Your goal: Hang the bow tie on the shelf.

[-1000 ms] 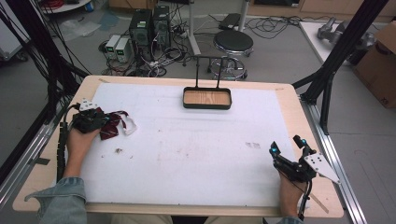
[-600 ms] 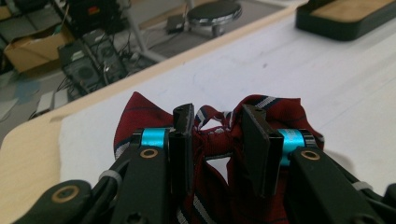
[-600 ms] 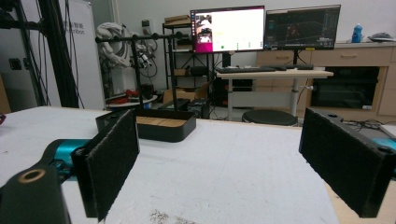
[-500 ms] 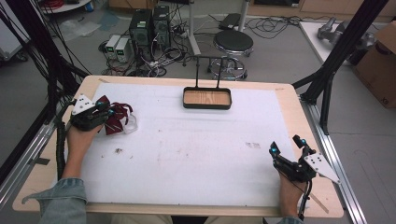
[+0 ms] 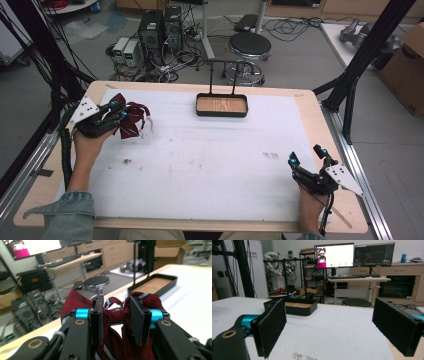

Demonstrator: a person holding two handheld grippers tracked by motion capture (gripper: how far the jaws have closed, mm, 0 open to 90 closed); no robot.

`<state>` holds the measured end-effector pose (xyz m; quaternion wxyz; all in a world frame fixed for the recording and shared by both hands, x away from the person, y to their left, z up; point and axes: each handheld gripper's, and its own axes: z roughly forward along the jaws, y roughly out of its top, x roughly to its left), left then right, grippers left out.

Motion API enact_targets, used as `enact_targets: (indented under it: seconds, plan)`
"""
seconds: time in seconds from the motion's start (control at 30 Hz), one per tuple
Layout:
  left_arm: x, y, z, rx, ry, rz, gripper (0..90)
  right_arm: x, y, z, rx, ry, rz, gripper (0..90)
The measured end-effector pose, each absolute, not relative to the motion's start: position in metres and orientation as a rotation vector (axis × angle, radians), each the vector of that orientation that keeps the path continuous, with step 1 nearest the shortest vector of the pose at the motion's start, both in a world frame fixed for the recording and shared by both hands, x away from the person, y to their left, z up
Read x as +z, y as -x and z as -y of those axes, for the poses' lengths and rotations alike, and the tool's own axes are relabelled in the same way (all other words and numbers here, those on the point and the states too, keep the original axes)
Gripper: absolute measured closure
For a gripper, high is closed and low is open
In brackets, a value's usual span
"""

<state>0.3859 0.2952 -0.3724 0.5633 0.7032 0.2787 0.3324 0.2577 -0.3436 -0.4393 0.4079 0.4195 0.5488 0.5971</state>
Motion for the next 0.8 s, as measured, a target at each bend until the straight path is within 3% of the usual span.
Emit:
enact_targets:
  seconds: [0.47, 0.8]
  plan:
    - [-0.363, -0.397, -0.257, 0.741, -1.647, -0.528, 65.3, -0.440, -0.258, 0.344, 1.511, -1.060, -1.380, 11.2]
    - [-0.354, -0.428, -0.222, 0.684, -1.641, -0.452, 65.2, -0.440, -0.258, 0.345, 1.517, -1.068, -1.378, 11.2]
